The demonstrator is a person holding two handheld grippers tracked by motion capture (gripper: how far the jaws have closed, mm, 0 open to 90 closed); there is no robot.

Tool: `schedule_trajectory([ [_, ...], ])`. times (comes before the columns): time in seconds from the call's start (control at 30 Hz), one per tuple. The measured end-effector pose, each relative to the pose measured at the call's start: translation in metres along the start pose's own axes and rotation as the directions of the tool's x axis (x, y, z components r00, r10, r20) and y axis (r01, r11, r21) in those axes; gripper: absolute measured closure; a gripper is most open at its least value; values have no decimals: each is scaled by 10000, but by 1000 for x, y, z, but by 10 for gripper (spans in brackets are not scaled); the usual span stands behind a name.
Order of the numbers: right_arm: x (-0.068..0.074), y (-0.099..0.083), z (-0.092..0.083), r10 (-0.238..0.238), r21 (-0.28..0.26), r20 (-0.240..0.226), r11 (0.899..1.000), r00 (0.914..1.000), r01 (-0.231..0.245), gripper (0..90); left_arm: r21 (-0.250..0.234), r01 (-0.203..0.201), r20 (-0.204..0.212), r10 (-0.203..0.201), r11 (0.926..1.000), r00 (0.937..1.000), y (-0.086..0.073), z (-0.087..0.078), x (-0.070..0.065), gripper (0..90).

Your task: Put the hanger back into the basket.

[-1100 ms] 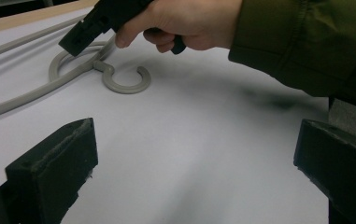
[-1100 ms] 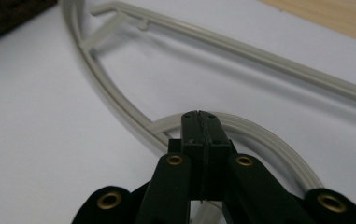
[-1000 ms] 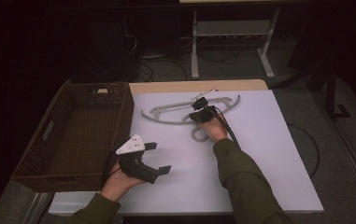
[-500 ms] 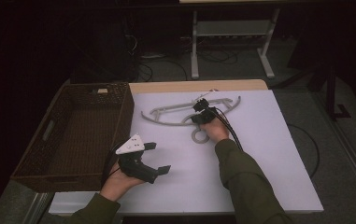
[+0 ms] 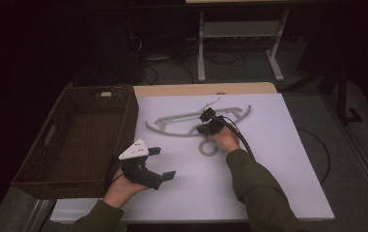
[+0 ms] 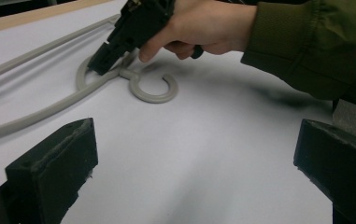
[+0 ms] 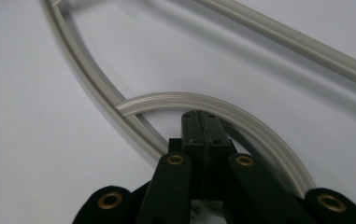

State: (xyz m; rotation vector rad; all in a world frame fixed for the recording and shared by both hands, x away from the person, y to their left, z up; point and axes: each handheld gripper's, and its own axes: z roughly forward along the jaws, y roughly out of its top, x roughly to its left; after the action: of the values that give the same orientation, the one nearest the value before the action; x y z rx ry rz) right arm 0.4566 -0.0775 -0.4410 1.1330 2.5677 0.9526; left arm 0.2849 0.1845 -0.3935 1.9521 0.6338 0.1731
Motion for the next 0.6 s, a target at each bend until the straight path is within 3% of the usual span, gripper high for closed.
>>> schedule_trajectory([
  [0.6,30,-42,-30,-1038,12,-673,9946,9923,1041,894,-3,62,-6,-62,10000,10000,-1,1,0,0],
])
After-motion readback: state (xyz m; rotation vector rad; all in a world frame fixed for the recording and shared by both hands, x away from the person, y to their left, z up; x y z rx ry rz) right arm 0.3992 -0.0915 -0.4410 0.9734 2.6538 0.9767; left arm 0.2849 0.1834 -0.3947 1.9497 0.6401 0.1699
